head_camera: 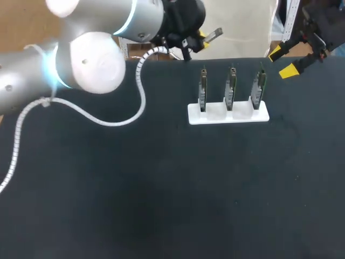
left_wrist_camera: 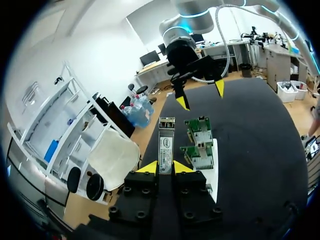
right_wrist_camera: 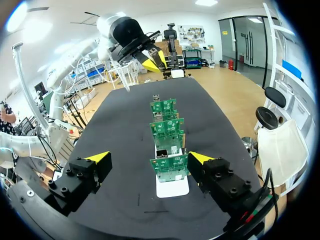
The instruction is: Pick up the optical module with the left hand, and insert it into the network port with the right hand.
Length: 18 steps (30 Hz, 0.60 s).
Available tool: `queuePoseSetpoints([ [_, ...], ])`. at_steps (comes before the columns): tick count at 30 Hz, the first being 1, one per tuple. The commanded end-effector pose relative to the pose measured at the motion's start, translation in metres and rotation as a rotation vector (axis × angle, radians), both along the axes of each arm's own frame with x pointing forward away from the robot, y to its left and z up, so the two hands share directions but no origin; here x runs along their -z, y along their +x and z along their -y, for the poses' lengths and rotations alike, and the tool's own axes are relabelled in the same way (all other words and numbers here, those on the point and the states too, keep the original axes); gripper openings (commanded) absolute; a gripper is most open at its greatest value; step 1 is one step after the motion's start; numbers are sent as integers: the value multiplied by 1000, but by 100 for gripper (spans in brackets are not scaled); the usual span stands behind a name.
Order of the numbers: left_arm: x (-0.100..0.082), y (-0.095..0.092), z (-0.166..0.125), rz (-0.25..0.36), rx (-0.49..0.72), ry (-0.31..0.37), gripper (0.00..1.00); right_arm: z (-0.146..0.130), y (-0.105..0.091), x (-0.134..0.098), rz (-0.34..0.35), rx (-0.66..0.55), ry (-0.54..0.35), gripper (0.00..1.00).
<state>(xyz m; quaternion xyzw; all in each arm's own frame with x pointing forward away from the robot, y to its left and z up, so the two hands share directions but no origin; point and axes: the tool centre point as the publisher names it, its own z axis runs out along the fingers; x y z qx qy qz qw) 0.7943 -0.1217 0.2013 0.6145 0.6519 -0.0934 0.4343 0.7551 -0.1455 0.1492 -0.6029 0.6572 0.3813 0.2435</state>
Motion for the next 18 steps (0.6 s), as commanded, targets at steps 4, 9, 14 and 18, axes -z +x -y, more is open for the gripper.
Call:
queuePoseSetpoints([
  [4, 5, 7, 22, -34, 90, -79, 0, -1, -2, 0, 3, 4, -2, 100],
  [9, 12, 6, 37, -74, 118, -136, 0, -1, -2, 0, 3, 4, -2, 100],
  [14, 16, 6, 50, -102, 152, -196, 0, -1, -2, 0, 3, 4, -2, 100],
  [18, 19, 4, 63, -118, 185, -232, 0, -1, -2, 0, 3, 4, -2, 100],
])
